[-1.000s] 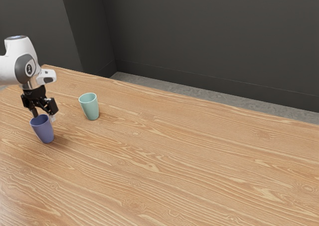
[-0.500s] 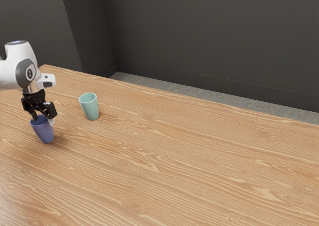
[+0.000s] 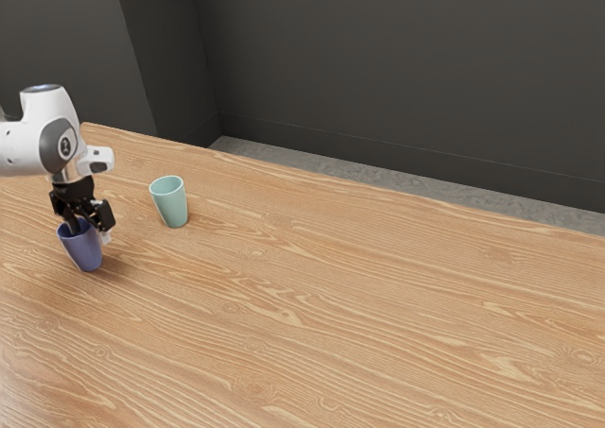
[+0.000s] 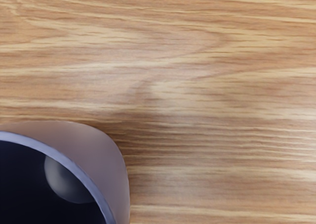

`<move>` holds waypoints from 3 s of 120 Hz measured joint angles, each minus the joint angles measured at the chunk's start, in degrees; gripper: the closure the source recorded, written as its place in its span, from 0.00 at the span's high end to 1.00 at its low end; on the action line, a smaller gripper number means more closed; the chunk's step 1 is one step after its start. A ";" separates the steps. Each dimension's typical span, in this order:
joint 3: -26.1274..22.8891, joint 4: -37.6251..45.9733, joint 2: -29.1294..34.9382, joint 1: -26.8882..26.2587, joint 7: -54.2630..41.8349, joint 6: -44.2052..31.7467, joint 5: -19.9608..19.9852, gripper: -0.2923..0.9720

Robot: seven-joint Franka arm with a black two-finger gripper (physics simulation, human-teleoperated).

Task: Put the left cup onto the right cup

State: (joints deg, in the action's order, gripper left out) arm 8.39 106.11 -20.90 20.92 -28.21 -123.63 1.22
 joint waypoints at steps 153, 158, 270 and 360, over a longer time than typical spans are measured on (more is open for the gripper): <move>0.02 0.00 -0.92 0.96 -0.78 -1.59 0.01 0.57; 0.01 -0.02 -0.92 0.96 -0.79 -1.59 0.01 0.56; 0.05 -0.09 -1.09 0.80 -0.81 -1.61 0.01 0.33; 0.05 -0.09 -1.18 0.79 -0.64 -2.46 -0.30 0.16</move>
State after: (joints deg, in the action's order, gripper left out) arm 8.44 106.02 -22.07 21.71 -28.85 -126.09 0.92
